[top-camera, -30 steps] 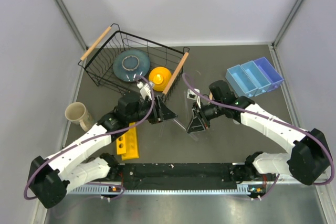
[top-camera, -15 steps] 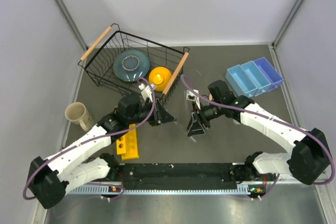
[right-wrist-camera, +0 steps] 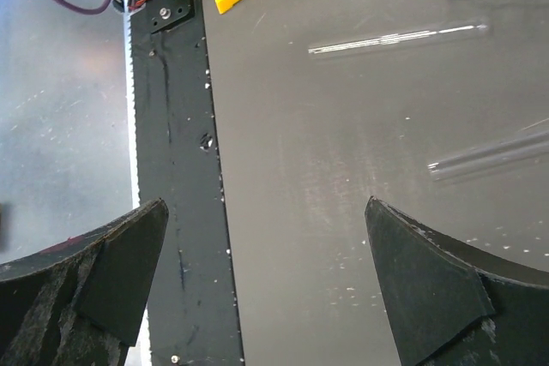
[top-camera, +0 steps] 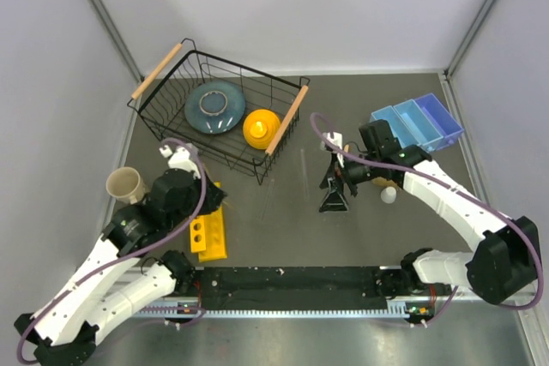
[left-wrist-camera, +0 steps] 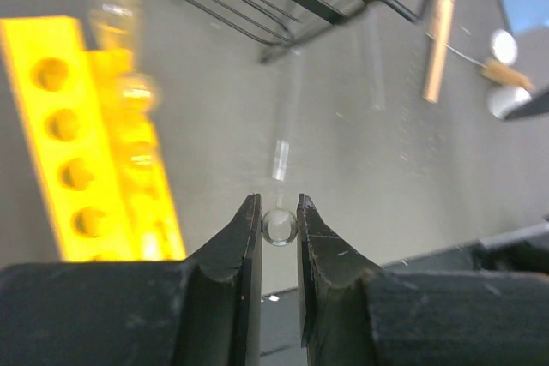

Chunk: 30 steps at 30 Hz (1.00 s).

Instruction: Organize the chemistry lab equipment

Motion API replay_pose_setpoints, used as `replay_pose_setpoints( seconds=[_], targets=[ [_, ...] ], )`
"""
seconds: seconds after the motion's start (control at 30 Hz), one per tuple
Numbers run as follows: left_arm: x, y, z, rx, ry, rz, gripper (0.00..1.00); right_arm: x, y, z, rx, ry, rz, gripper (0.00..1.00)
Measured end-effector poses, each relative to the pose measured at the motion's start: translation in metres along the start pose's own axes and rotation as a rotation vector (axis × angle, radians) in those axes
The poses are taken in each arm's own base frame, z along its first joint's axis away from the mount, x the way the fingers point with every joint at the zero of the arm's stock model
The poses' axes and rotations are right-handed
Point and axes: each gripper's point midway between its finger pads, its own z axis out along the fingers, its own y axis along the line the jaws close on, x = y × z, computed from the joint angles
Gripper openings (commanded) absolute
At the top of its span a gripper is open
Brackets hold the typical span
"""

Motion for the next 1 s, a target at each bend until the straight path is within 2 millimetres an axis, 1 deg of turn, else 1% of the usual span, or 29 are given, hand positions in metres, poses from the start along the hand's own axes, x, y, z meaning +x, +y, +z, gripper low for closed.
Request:
replay_pose_setpoints(
  seconds=[0.1,0.17,0.23,0.37,0.63,1.0],
  targets=[
    [-0.022,0.022,-0.017,-0.129,-0.081,0.034,0.04,-0.002,-0.002,-0.005,0.012,-0.014,-0.019,0.99],
    [-0.03,0.032,-0.024,-0.19,-0.114,0.053,0.04,-0.004,0.001,-0.006,0.011,-0.02,-0.034,0.99],
    [-0.035,0.043,-0.027,-0.252,-0.132,0.072,0.04,-0.005,0.002,-0.008,0.009,-0.026,-0.044,0.99],
    [-0.034,0.058,-0.026,-0.34,-0.124,0.107,0.04,-0.006,0.001,-0.009,0.008,-0.03,-0.048,0.99],
    [-0.036,0.064,-0.028,-0.372,-0.131,0.121,0.04,-0.005,0.001,-0.009,0.005,-0.03,-0.051,0.99],
    [-0.035,0.066,-0.033,-0.377,-0.119,0.129,0.04,-0.005,0.001,-0.009,0.004,-0.032,-0.049,0.99]
  ],
)
